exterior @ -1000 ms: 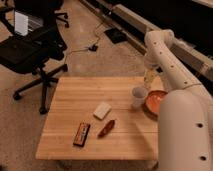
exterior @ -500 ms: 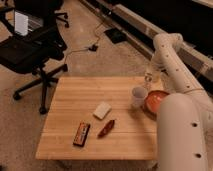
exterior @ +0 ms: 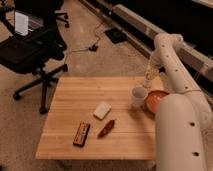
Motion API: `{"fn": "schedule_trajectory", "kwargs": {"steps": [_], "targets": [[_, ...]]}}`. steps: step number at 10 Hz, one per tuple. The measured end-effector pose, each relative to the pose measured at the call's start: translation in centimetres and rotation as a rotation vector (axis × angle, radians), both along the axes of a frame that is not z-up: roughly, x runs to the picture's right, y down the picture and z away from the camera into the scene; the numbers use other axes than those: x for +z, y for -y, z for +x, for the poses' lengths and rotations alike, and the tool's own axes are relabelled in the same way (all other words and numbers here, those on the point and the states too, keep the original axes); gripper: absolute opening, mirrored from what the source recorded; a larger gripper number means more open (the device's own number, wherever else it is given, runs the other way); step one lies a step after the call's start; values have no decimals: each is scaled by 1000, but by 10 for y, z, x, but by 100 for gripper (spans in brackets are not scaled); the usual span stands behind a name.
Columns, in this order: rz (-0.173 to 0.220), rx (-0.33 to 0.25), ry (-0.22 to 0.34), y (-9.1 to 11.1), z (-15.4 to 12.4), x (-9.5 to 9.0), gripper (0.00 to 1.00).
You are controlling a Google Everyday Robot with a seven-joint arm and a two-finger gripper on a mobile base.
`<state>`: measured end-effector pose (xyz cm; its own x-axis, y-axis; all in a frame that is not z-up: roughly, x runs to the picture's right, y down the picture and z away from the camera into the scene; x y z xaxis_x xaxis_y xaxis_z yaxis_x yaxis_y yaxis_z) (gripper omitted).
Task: Knock the bottle over
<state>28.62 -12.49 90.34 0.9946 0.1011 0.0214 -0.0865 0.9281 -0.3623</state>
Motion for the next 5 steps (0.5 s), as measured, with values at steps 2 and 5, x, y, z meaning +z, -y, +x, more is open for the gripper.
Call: {"fn": "schedule_trajectory", "kwargs": {"steps": [2, 5], "targets": [[21, 16, 2, 6, 1, 2, 65], [4, -14, -11, 5, -8, -2, 65]]}}
